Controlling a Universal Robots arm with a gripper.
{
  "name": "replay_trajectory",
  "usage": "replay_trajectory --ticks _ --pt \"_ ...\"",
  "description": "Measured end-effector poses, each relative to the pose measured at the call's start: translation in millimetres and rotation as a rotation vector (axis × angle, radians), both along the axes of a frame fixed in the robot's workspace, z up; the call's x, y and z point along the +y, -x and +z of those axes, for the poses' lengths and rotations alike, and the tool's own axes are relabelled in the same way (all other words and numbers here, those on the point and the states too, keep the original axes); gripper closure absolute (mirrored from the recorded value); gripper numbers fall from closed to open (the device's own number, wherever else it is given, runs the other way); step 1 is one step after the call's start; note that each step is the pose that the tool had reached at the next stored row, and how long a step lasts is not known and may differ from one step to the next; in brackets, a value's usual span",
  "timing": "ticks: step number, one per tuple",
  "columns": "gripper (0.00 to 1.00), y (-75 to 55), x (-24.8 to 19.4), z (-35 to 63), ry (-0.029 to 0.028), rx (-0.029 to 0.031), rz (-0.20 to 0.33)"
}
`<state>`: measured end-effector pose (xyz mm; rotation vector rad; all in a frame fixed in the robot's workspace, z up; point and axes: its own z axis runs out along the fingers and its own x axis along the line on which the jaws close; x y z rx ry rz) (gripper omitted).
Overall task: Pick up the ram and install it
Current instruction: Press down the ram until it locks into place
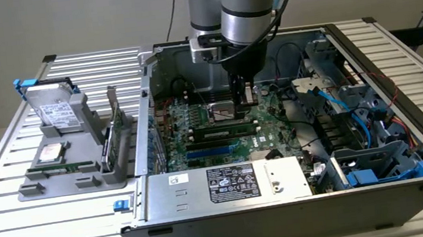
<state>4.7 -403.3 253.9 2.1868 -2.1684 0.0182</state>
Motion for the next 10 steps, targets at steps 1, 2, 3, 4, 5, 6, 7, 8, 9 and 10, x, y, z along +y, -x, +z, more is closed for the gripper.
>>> replay_trajectory --ticks 1,2,3,4,5,6,7,8,9,10 --pt "0.89 0.0 0.0 0.0 0.0 0.0 0.0" --pt "0.89 0.0 0.0 0.0 0.0 -0.0001 0.0" --pt "0.89 0.0 0.0 0.0 0.0004 -0.0001 0.0" --pt "0.89 -0.3 0.0 -0.5 0.002 -0.0001 0.0" --pt "0.89 -0.5 0.0 -0.9 0.0066 0.0001 0.0" --pt "0.89 -1.0 0.2 -1.1 0.0166 0.0 0.0" --pt "0.89 -1.4 0.4 -1.2 0.0277 0.0001 0.0" --pt "0.89 -1.8 0.8 -1.5 0.039 -0.0003 -0.001" --pt "0.89 -2.1 1.9 -1.9 0.0459 -0.0013 -0.001" --pt "0.89 -2.2 2.1 -2.7 0.0462 -0.0016 0.0"
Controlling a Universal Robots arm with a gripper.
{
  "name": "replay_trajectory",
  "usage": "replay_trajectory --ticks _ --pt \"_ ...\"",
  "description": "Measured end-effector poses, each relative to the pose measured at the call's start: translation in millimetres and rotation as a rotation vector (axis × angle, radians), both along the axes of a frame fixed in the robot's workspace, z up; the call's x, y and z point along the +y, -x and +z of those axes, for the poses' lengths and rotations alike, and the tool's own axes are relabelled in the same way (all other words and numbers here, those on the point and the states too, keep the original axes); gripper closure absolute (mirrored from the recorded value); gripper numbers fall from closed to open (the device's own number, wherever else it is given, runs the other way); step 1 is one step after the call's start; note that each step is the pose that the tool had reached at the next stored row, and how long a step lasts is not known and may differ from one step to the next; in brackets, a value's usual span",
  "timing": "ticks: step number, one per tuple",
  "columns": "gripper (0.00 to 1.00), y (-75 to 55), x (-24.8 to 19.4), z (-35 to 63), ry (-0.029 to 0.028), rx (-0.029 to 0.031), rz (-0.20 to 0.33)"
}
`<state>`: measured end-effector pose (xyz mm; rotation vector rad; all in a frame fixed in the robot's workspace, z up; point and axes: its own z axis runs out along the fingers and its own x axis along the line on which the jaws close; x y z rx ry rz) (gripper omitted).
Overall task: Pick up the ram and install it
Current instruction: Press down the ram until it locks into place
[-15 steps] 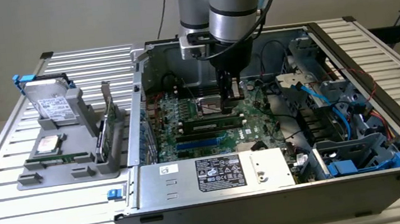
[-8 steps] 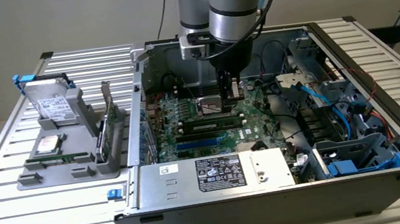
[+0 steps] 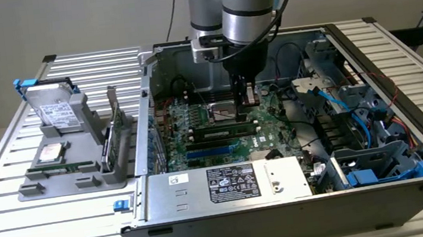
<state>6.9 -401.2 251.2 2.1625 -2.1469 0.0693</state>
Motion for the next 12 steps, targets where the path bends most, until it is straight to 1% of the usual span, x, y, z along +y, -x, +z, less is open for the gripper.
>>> replay_trajectory --ticks 5,10,12 --pt "0.89 -0.5 0.1 -6.3 0.0 -0.0015 -0.001" --pt "0.89 -3.2 1.2 -11.1 -0.0001 -0.0068 -0.004" --pt "0.89 -3.3 2.9 -12.8 0.0 -0.0087 -0.005"
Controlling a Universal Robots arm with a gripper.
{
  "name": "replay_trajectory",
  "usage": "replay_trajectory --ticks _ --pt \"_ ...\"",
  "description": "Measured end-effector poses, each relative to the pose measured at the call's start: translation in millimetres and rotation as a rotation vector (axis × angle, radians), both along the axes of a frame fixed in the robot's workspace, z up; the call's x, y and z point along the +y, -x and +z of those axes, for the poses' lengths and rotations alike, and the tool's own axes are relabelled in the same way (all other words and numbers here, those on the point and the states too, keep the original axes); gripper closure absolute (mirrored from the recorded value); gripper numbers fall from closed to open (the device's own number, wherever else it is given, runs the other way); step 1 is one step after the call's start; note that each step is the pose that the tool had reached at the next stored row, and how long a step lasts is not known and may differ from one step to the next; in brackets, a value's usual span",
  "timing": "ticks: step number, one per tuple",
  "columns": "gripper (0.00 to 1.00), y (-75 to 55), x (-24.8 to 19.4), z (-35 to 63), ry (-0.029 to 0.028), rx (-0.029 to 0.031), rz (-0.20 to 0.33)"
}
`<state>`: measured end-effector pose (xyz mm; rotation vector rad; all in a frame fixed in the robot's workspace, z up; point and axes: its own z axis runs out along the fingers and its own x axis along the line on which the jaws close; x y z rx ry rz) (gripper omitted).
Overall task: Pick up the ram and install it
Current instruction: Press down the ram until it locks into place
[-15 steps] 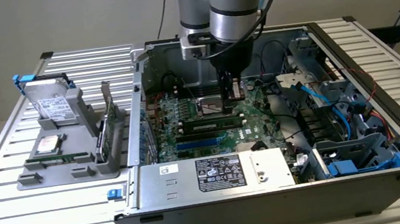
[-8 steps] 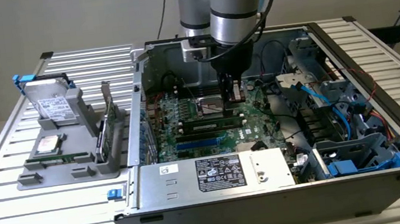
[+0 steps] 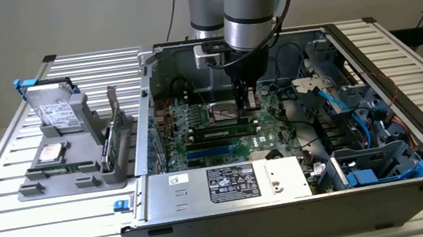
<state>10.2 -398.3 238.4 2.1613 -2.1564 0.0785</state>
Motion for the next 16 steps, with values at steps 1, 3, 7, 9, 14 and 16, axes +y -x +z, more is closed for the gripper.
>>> replay_trajectory --ticks 1,3,7,9,14,16 --pt "0.89 0.0 1.4 -0.7 -0.0003 -0.0015 -0.001" --pt "0.89 0.0 3.4 -1.6 -0.0003 -0.0059 -0.003" --pt "0.89 0.0 3.4 -3.3 0.0008 -0.0161 -0.01" --pt "0.89 0.0 3.3 -4.0 0.0008 -0.0186 -0.014" --pt "0.89 0.7 3.1 -4.7 0.0014 -0.0189 -0.025" --pt "0.89 0.9 3.0 -5.1 0.0017 -0.019 -0.027"
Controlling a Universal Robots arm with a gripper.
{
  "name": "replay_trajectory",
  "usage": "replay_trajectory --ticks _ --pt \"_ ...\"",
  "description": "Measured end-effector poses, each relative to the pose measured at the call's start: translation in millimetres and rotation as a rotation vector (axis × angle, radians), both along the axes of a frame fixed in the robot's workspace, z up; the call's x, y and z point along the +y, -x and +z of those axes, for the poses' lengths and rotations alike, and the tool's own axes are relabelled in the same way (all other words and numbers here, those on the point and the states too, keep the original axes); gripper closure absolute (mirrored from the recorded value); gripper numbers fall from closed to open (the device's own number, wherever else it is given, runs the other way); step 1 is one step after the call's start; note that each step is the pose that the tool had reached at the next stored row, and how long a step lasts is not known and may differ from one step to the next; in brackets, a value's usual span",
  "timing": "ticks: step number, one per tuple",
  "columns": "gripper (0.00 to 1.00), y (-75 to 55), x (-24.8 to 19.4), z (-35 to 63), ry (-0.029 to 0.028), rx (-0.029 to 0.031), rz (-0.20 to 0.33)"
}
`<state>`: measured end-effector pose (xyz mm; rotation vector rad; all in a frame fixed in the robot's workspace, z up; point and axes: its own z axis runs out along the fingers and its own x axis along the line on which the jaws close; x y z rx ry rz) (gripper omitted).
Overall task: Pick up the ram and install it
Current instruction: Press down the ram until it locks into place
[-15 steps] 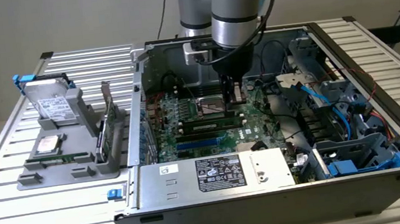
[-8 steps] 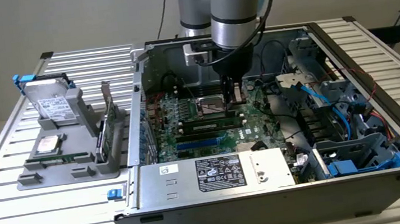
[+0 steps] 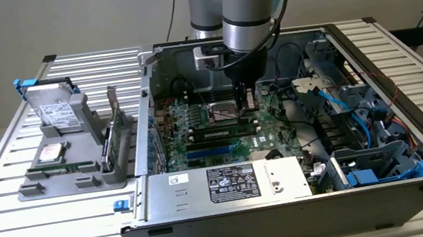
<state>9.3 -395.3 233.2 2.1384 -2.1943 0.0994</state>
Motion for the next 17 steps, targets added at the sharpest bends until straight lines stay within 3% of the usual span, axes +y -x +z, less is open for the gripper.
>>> replay_trajectory --ticks 17 --pt "0.89 1.7 -0.2 -1.6 0.0004 -0.0053 0.021"
